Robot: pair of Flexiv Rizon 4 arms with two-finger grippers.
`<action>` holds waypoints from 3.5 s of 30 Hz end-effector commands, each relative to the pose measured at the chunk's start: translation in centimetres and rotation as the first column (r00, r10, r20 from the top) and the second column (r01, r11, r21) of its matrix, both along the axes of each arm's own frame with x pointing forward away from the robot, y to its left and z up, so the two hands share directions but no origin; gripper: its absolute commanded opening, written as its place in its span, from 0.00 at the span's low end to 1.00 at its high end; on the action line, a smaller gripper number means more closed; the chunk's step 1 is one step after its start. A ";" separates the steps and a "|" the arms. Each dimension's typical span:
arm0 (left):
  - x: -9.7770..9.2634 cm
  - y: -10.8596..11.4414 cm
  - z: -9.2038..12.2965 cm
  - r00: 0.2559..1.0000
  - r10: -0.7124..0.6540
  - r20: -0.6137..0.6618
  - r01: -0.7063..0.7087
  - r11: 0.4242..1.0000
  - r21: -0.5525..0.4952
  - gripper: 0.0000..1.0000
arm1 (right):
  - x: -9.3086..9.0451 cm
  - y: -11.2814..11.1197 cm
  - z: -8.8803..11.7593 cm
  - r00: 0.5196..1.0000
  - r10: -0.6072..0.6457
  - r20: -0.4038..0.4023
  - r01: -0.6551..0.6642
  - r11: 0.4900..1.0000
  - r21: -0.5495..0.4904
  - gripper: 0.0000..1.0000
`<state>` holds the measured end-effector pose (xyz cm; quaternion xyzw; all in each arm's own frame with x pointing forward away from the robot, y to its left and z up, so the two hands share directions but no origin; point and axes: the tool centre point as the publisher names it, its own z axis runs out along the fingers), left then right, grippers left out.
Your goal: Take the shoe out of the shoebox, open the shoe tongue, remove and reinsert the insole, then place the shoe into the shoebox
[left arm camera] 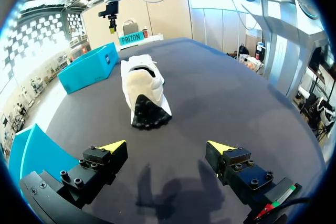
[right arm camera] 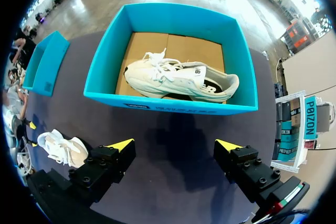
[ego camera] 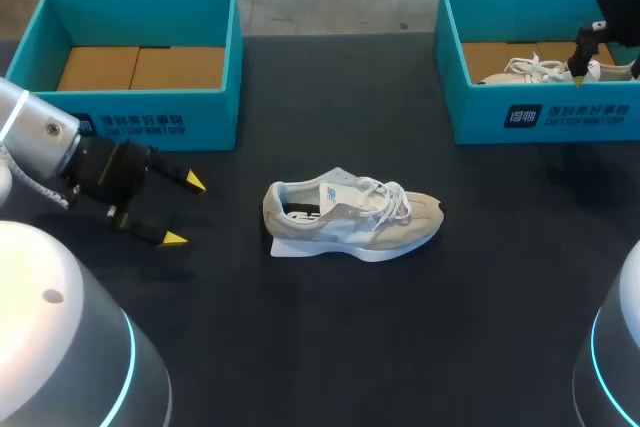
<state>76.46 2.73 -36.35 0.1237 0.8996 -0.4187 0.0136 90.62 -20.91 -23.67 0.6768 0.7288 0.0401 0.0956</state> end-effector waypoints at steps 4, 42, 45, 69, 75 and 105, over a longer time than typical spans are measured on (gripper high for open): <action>0.0 0.0 0.0 1.000 0.000 0.001 0.000 1.000 0.000 1.00 | 0.0 0.0 0.0 1.000 0.000 0.000 0.000 1.000 0.001 1.00; 1.0 -0.6 -1.9 0.987 0.133 -0.089 -0.145 0.978 -0.147 1.00 | 0.0 0.0 0.0 1.000 0.000 0.000 0.000 1.000 0.001 1.00; 1.1 -0.7 -2.5 0.983 0.142 -0.120 -0.161 0.974 -0.162 1.00 | 0.0 0.0 0.0 1.000 0.000 0.000 0.000 1.000 0.001 1.00; 1.1 -0.9 -2.8 0.967 0.138 -0.213 -0.184 0.958 -0.219 1.00 | 0.0 0.0 0.0 1.000 0.000 0.000 0.000 1.000 0.001 1.00; 1.1 -0.9 -2.8 0.967 0.138 -0.213 -0.184 0.958 -0.219 1.00 | 0.0 0.0 0.0 1.000 0.000 0.000 0.000 1.000 0.001 1.00; 1.7 -10.4 -3.0 0.952 0.200 -0.231 -0.252 0.941 -0.224 1.00 | 0.0 0.0 0.0 1.000 0.000 0.000 0.000 1.000 0.001 1.00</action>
